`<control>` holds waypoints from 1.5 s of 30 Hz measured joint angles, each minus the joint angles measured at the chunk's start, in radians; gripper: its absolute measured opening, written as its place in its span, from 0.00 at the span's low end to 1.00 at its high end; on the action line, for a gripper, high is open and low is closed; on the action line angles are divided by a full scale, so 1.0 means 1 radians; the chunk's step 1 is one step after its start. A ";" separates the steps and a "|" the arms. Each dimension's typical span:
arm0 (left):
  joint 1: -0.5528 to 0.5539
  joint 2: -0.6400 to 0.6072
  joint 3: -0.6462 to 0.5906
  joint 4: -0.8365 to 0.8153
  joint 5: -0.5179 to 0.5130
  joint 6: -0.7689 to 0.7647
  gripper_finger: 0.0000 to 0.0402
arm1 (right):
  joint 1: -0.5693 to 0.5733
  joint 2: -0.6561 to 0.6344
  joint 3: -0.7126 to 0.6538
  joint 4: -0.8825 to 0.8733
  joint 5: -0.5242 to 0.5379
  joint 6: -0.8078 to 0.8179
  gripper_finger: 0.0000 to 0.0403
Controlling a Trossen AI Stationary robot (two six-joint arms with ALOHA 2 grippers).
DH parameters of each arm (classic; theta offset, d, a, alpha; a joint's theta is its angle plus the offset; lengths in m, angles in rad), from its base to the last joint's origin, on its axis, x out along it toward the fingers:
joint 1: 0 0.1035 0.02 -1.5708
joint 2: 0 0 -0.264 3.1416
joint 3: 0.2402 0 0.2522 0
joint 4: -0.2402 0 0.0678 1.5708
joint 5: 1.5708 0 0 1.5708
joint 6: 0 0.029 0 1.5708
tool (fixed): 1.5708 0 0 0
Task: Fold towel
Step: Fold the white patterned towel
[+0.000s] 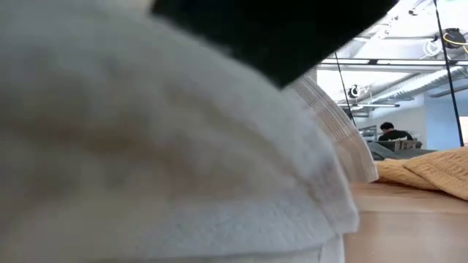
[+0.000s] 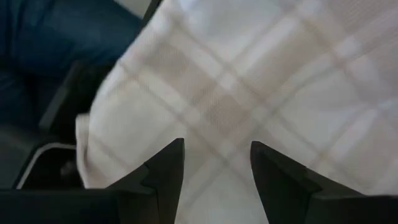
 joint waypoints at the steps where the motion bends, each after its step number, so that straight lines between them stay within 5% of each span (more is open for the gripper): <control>1: 0.000 0.000 0.000 0.000 0.005 0.000 0.00 | -0.008 0.005 0.001 -0.009 -0.019 -0.006 0.42; 9: 0.002 0.000 0.000 -0.002 0.043 0.000 0.00 | -0.045 0.036 0.007 -0.061 -0.049 -0.060 0.39; 17: 0.002 0.000 0.000 -0.002 0.055 0.000 0.00 | -0.043 0.043 0.007 -0.138 -0.047 -0.124 0.03; 29: 0.002 -0.001 0.000 0.078 -0.040 0.045 0.00 | 0.055 -0.158 -0.002 -0.472 0.003 -0.053 0.00; 38: 0.002 -0.036 0.000 0.464 -0.200 0.369 0.00 | 0.160 -0.460 0.002 -0.690 0.330 0.095 0.00; 45: 0.054 -0.151 0.000 0.747 -0.199 0.614 0.00 | 0.181 -0.634 0.002 -0.831 0.542 0.119 0.00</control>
